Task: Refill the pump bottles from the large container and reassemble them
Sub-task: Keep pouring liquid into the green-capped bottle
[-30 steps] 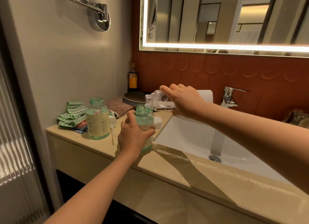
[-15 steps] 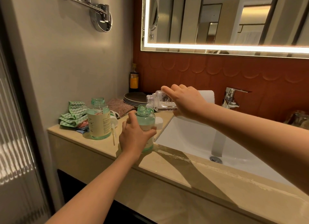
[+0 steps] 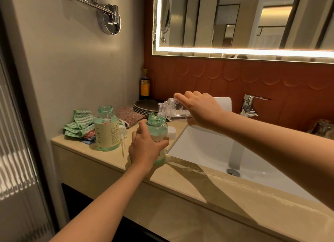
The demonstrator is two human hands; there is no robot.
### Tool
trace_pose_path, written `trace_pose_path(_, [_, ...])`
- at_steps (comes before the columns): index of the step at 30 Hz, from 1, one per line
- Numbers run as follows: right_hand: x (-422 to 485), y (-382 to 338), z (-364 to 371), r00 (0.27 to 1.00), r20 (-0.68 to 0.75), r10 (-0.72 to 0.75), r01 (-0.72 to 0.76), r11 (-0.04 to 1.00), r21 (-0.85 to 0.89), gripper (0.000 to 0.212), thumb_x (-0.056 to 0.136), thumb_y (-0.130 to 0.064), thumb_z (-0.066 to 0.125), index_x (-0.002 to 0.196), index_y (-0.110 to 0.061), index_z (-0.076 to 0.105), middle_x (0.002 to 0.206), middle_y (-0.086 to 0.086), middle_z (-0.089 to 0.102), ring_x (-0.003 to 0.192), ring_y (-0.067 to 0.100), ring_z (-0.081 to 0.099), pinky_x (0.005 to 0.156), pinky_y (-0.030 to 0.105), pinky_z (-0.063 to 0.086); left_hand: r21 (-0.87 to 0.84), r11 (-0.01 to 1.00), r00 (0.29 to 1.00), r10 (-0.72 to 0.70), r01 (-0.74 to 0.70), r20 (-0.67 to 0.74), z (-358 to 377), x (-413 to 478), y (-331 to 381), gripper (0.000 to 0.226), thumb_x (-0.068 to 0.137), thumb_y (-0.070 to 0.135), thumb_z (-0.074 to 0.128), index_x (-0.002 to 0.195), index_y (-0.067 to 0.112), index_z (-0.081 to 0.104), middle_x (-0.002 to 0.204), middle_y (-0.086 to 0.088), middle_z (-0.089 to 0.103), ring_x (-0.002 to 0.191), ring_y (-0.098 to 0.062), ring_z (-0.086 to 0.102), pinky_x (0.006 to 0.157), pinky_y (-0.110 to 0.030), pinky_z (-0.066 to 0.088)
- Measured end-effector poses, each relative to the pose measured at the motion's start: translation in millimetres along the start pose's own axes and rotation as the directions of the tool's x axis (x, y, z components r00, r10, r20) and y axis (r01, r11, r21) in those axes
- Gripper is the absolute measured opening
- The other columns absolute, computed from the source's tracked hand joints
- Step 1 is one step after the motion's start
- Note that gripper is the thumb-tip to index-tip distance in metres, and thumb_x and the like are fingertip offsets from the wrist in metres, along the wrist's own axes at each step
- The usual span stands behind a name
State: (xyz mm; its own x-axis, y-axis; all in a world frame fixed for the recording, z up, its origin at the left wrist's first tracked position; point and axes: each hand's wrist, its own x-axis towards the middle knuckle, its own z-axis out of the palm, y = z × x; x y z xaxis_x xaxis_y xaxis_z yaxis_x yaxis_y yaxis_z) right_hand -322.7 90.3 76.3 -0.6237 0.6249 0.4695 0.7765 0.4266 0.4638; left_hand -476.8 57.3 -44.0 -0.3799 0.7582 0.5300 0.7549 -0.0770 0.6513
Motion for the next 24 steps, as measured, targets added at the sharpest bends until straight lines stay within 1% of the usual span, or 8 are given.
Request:
trace_pose_path(4, [-0.2,-0.2,-1.2,1.000,0.001,-0.003,0.003,1.000,0.001,0.078,0.082,-0.020,0.069,0.143,-0.021,0.022,0.115,0.008,0.051,0.089,0.016,0.042,0.071,0.026,0.037,-0.002,1.000,1.000,-0.004,0.004,-0.001,0.2,0.4,0.4,0.080,0.072,0.049,0.070,0.132,0.020,0.024,0.121,-0.009,0.051,0.109,-0.025,0.049,0.068,-0.030,0.042])
trace_pose_path(8, [-0.5,0.1,-2.6,1.000,-0.004,-0.006,0.006,1.000,0.001,0.076,0.083,-0.018,0.068,0.143,-0.021,0.022,0.114,0.008,0.051,0.087,0.016,0.040,0.071,0.026,0.036,-0.010,1.000,1.000,0.001,-0.001,-0.003,-0.1,0.2,0.1,0.080,0.072,0.048,0.070,0.132,0.020,0.025,0.122,-0.009,0.051,0.110,-0.026,0.048,0.071,-0.033,0.046])
trace_pose_path(11, [-0.7,0.1,-2.4,1.000,-0.001,-0.006,0.006,1.000,0.003,0.077,0.082,-0.020,0.069,0.143,-0.021,0.022,0.114,0.008,0.051,0.090,0.017,0.044,0.072,0.027,0.037,-0.015,1.000,1.000,0.012,-0.012,-0.008,0.2,0.3,-0.6,0.080,0.072,0.047,0.071,0.132,0.019,0.025,0.124,-0.008,0.051,0.112,-0.025,0.047,0.073,-0.033,0.045])
trace_pose_path(15, [-0.8,-0.2,-2.3,1.000,0.004,-0.004,0.004,1.000,0.006,0.078,0.081,-0.021,0.070,0.143,-0.021,0.022,0.115,0.007,0.051,0.089,0.016,0.043,0.072,0.027,0.038,-0.025,1.000,1.000,0.013,-0.013,-0.004,0.6,0.3,-0.7,0.080,0.072,0.047,0.071,0.132,0.019,0.025,0.125,-0.007,0.051,0.113,-0.024,0.047,0.072,-0.032,0.043])
trace_pose_path(21, [-0.8,-0.6,-4.7,1.000,0.011,-0.007,0.007,1.000,0.001,0.076,0.082,-0.018,0.068,0.143,-0.020,0.022,0.115,0.008,0.051,0.087,0.016,0.039,0.072,0.027,0.037,-0.010,1.000,1.000,0.002,-0.002,-0.010,0.9,0.6,-0.8,0.079,0.071,0.047,0.071,0.130,0.019,0.026,0.119,-0.009,0.052,0.108,-0.026,0.049,0.069,-0.032,0.042])
trace_pose_path(24, [-0.7,-0.6,-5.0,1.000,0.008,-0.009,0.009,1.000,-0.002,0.075,0.083,-0.016,0.066,0.143,-0.020,0.021,0.115,0.008,0.051,0.086,0.015,0.037,0.071,0.026,0.036,-0.011,1.000,1.000,0.001,-0.001,-0.007,0.6,0.5,-1.1,0.080,0.071,0.048,0.071,0.130,0.019,0.025,0.120,-0.009,0.052,0.108,-0.025,0.049,0.070,-0.033,0.044])
